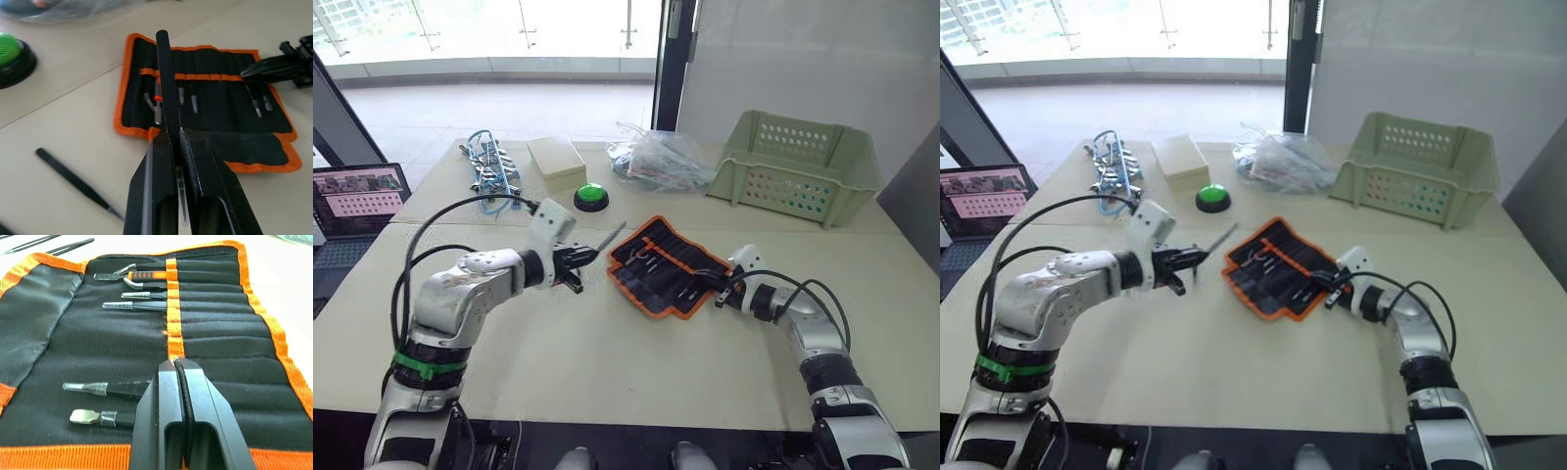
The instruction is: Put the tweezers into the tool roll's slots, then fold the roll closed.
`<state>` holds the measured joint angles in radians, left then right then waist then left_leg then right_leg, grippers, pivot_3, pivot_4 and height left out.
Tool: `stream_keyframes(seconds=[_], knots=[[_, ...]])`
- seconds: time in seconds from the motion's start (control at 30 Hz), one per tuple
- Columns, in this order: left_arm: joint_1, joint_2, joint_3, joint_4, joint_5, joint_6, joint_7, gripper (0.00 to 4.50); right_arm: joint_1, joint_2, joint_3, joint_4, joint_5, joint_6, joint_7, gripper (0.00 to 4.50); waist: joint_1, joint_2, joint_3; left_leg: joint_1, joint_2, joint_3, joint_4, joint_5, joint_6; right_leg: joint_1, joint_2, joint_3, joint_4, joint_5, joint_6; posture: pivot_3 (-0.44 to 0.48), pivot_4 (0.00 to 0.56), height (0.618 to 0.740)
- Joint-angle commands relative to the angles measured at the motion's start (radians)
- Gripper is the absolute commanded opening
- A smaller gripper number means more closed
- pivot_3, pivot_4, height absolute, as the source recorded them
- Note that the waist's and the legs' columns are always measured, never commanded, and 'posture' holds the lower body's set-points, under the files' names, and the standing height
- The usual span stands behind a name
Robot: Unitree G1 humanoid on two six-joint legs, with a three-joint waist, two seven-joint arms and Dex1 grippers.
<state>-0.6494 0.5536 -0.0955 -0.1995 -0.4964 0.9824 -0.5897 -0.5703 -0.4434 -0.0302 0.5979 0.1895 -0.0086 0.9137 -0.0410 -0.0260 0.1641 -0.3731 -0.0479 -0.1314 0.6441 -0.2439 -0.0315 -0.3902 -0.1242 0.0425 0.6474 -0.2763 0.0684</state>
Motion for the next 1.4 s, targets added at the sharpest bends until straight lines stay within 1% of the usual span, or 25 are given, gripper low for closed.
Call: stream_keyframes(seconds=[0.03, 0.17, 0.27, 0.6, 0.77, 0.9, 1.1, 1.2, 1.4], knots=[[-0.086, -0.045, -0.087, 0.087, 0.05, 0.019, -0.004, 0.01, 0.01, -0.003, -0.014, -0.039, 0.012, 0.012, -0.01, 0.0, 0.0, 0.0, 0.0, 0.0, 0.0, 0.0, 0.0, 0.0, 0.0, 0.0, 0.0, 0.0, 0.0, 0.0, 0.0, 0.0, 0.15, 0.74], [-0.162, -0.102, -0.136, 0.23, 0.105, 0.01, 0.007, 0.01, 0.016, 0.001, -0.014, -0.048, 0.012, 0.016, -0.018, 0.0, -0.004, 0.0, 0.0, 0.0, 0.0, 0.0, 0.0, 0.0, 0.0, 0.0, 0.0, 0.0, 0.0, 0.0, 0.0, 0.0, 0.15, 0.74], [-0.201, -0.136, -0.166, 0.312, 0.134, -0.006, -0.016, 0.01, 0.024, 0.005, -0.012, -0.06, 0.011, 0.021, -0.024, 0.0, -0.008, 0.0, 0.0, 0.0, 0.0, 0.0, 0.0, 0.0, 0.0, -0.001, 0.0, 0.0, 0.0, 0.0, 0.0, 0.0, 0.15, 0.74], [-0.262, -0.214, -0.227, 0.467, 0.216, -0.063, -0.085, 0.01, 0.049, 0.013, -0.006, -0.093, 0.009, 0.03, -0.051, 0.0, -0.005, 0.0, 0.0, 0.0, 0.0, 0.0, 0.001, 0.001, -0.001, -0.001, 0.0, 0.0, 0.0, 0.0, 0.0, 0.0, 0.15, 0.74], [-0.263, -0.248, -0.232, 0.511, 0.24, -0.082, -0.098, 0.01, 0.052, 0.013, -0.007, -0.079, 0.005, 0.022, -0.057, 0.0, -0.004, 0.0, 0.0, 0.0, 0.0, 0.0, 0.001, 0.001, -0.001, -0.001, 0.0, 0.0, 0.0, 0.0, 0.0, 0.0, 0.15, 0.74], [-0.291, -0.277, -0.253, 0.574, 0.285, -0.118, -0.101, 0.01, 0.054, 0.011, -0.009, -0.072, 0.004, 0.019, -0.06, 0.0, -0.003, 0.0, 0.0, 0.0, 0.0, 0.0, 0.001, 0.001, -0.001, 0.0, 0.0, 0.0, 0.0, 0.0, 0.0, 0.0, 0.15, 0.74], [-0.341, -0.321, -0.232, 0.682, 0.334, -0.179, -0.082, 0.01, 0.059, 0.01, -0.01, -0.072, 0.004, 0.016, -0.062, 0.0, -0.004, 0.0, 0.0, 0.0, 0.0, 0.0, 0.001, 0.001, -0.001, 0.0, 0.0, 0.0, 0.0, 0.0, 0.0, 0.0, 0.15, 0.74], [-0.355, -0.343, -0.238, 0.716, 0.352, -0.205, -0.094, 0.01, 0.06, -0.003, 0.009, -0.063, -0.027, 0.006, -0.066, 0.0, -0.004, 0.0, 0.0, 0.0, 0.0, 0.0, 0.001, 0.001, -0.001, 0.0, 0.0, 0.0, 0.0, 0.0, 0.0, 0.0, 0.15, 0.74], [-0.412, -0.417, -0.224, 0.88, 0.398, -0.33, -0.072, 0.01, 0.054, 0.009, 0.015, -0.041, -0.031, 0.016, -0.078, 0.0, -0.002, 0.0, 0.0, 0.0, -0.001, 0.0, 0.002, 0.001, -0.001, 0.001, 0.0, 0.0, 0.0, 0.0, 0.001, 0.0, 0.15, 0.74]])
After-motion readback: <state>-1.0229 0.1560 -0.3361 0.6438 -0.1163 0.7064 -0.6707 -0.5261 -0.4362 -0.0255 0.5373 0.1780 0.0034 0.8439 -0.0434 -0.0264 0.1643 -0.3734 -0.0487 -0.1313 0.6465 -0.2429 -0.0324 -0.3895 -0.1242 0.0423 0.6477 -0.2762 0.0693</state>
